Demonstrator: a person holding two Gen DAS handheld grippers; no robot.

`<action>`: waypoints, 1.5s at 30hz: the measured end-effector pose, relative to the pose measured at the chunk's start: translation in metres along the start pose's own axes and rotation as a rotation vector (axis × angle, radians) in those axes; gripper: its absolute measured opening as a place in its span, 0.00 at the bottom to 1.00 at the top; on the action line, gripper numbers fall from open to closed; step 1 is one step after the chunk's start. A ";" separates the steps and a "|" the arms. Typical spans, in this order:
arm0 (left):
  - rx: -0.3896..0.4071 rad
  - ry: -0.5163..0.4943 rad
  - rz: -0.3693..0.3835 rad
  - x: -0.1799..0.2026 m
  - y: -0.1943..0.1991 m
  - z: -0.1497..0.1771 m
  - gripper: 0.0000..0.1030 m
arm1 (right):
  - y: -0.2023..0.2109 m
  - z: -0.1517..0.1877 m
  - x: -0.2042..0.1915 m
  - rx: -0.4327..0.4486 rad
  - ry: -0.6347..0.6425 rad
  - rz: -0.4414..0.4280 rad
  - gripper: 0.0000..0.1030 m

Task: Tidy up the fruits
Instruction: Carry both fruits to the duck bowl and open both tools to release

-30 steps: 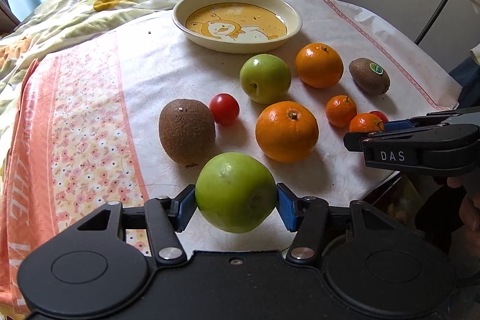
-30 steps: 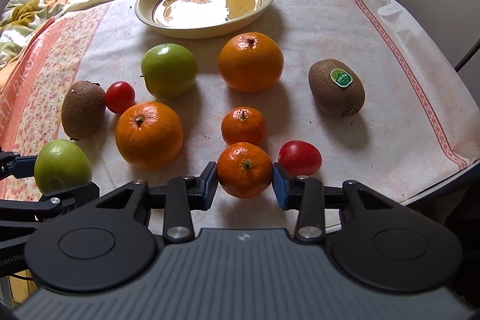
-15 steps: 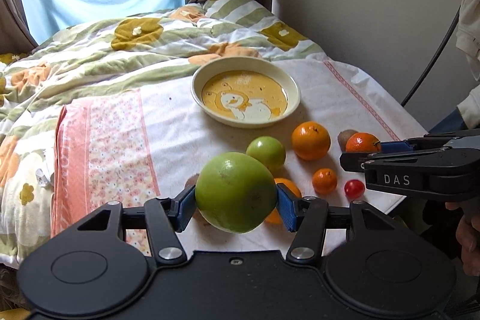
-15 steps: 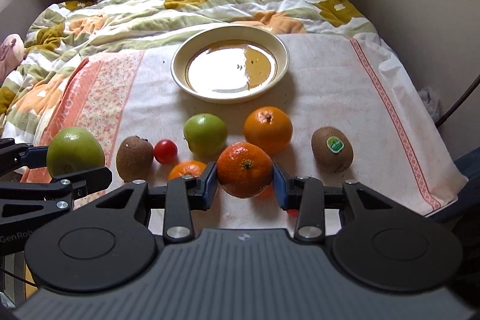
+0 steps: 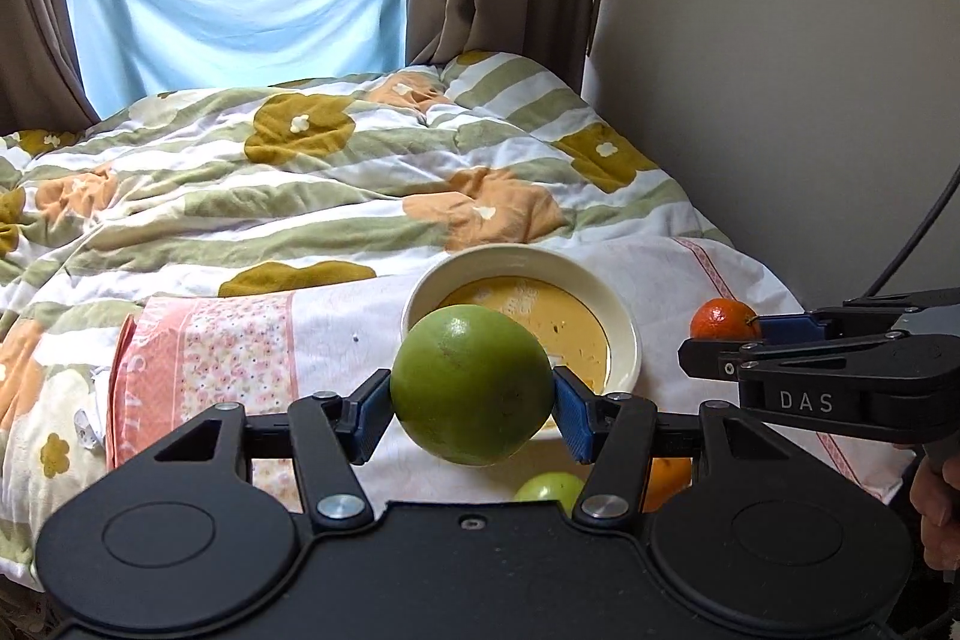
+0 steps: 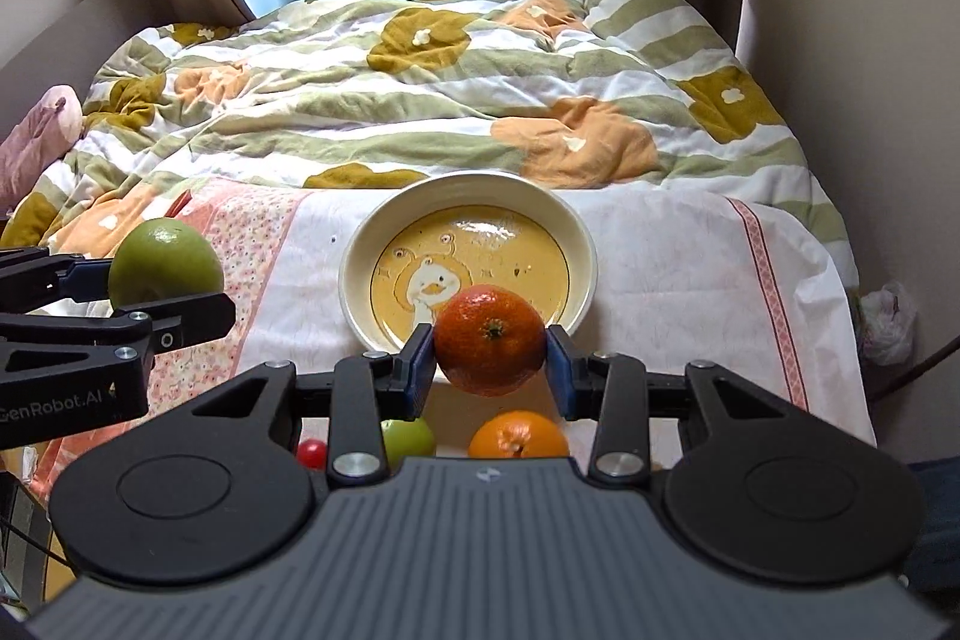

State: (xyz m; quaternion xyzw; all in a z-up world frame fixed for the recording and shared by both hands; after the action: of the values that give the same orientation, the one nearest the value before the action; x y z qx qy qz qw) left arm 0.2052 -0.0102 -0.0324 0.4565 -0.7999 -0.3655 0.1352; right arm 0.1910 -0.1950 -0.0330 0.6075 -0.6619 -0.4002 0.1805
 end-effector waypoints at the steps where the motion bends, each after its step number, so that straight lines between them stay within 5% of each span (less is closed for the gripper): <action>1: -0.004 0.001 -0.007 -0.001 -0.009 -0.006 0.59 | -0.007 -0.008 0.002 0.000 0.006 -0.003 0.52; 12: -0.097 -0.016 -0.043 -0.008 -0.134 -0.049 0.59 | -0.107 -0.077 0.032 -0.092 0.026 -0.050 0.52; 22: -0.209 -0.092 -0.064 0.005 -0.216 -0.050 0.59 | -0.166 -0.085 0.044 -0.180 0.044 -0.077 0.52; 28: -0.233 -0.129 -0.090 0.009 -0.227 -0.048 0.60 | -0.178 -0.089 0.054 -0.197 0.035 -0.075 0.52; 31: -0.233 -0.162 -0.087 0.010 -0.223 -0.048 0.97 | -0.177 -0.091 0.059 -0.197 0.019 -0.070 0.52; 45: -0.212 -0.076 -0.092 0.004 -0.162 -0.024 0.98 | -0.161 -0.092 0.056 -0.185 0.047 -0.079 0.52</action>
State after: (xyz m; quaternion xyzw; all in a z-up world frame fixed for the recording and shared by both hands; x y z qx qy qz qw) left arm 0.3184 -0.0755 -0.1305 0.4617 -0.7394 -0.4709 0.1356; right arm 0.3531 -0.2670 -0.1108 0.6232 -0.5930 -0.4521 0.2356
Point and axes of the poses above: each gripper's, at about its wrist camera, not at the fingertips, and y roughly against the way its jaws point, x to its right, z to its underside, the point moved 4 cm from there along -y, roughly the way its jaws point, and after that the axes turned 15 degrees about -y, right-handed, at the moved point
